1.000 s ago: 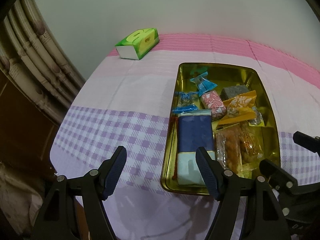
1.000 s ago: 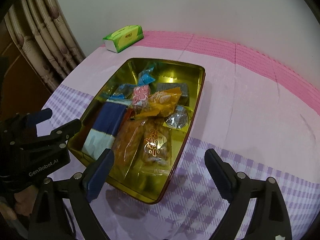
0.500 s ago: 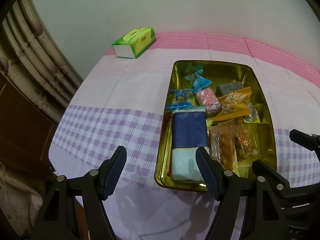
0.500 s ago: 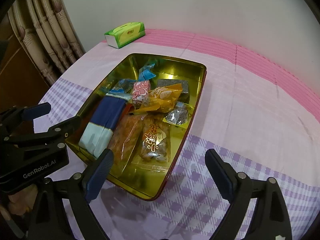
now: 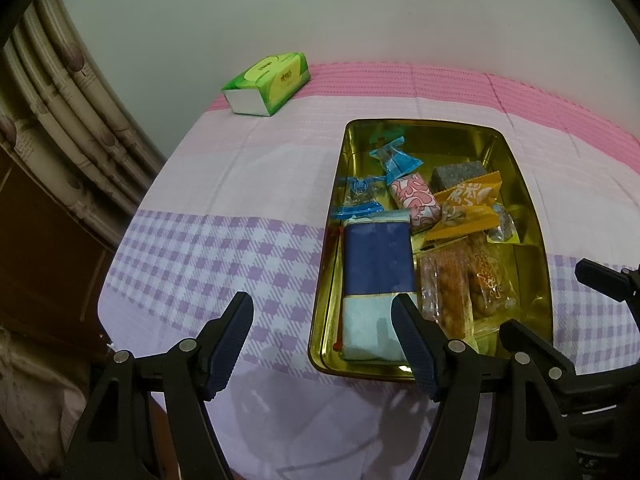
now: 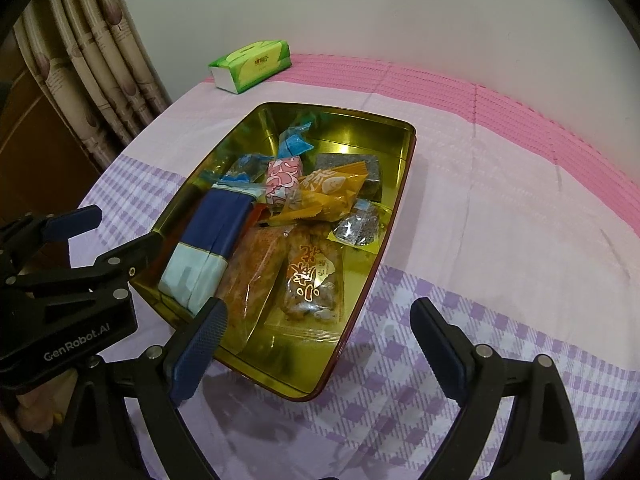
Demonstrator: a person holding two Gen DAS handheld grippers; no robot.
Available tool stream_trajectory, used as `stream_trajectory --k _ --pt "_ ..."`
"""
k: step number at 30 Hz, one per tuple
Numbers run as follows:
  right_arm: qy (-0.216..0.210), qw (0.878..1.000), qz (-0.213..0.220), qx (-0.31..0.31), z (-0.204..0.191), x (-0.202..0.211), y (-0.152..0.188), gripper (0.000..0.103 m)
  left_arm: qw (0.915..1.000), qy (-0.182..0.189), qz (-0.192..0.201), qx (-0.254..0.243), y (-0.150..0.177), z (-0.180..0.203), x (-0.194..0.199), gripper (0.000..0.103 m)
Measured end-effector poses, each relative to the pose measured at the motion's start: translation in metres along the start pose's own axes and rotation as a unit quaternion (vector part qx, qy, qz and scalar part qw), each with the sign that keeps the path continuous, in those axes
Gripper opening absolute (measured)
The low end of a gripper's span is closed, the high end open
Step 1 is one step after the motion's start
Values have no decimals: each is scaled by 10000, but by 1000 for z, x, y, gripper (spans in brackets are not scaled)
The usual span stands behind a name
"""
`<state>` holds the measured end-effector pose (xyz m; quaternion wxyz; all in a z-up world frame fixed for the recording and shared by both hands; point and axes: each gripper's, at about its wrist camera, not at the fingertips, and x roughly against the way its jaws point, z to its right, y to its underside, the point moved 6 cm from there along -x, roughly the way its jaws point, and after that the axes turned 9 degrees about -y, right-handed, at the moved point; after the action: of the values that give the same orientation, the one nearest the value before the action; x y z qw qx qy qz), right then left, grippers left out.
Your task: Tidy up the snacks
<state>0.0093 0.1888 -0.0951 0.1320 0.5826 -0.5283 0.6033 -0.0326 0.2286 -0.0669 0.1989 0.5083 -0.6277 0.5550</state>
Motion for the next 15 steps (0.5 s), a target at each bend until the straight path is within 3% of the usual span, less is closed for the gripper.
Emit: stream_trajectory --k 15 --pt "-27 10000 -11 -18 1 -1 1 91 10000 58 -6 5 3 2 3 72"
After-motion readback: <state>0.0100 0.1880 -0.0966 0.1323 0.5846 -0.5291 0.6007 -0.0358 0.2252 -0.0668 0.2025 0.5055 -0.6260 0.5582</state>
